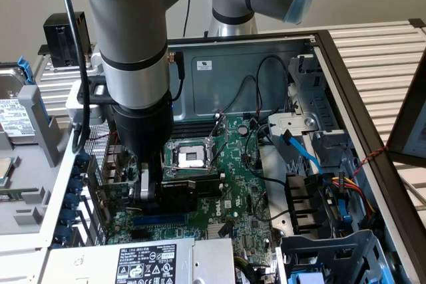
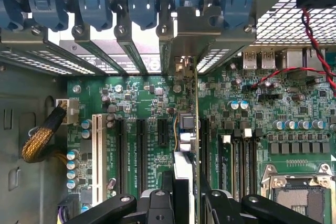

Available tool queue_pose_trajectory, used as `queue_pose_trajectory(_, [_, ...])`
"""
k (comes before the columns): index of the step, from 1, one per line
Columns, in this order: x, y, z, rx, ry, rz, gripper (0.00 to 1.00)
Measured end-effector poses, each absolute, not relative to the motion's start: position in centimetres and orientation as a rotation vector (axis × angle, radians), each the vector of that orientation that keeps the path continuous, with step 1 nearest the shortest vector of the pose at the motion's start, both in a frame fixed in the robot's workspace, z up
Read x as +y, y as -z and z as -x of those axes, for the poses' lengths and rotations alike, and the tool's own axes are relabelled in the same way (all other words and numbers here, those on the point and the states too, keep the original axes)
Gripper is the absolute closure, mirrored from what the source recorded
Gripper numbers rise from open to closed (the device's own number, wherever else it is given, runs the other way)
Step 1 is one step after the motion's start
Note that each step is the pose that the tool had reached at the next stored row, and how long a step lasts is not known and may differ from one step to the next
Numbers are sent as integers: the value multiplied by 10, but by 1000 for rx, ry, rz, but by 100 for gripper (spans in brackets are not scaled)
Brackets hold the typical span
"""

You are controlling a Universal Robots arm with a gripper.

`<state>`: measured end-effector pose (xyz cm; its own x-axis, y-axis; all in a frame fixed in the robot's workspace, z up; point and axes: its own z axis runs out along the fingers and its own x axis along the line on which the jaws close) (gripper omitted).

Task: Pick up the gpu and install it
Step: 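Insert the gpu into the slot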

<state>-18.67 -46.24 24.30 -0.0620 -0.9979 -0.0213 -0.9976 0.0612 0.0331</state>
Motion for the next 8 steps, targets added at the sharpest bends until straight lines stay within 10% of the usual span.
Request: queue_pose_trajectory(8, [-462,-241,187,-2282,63,-2146,72])
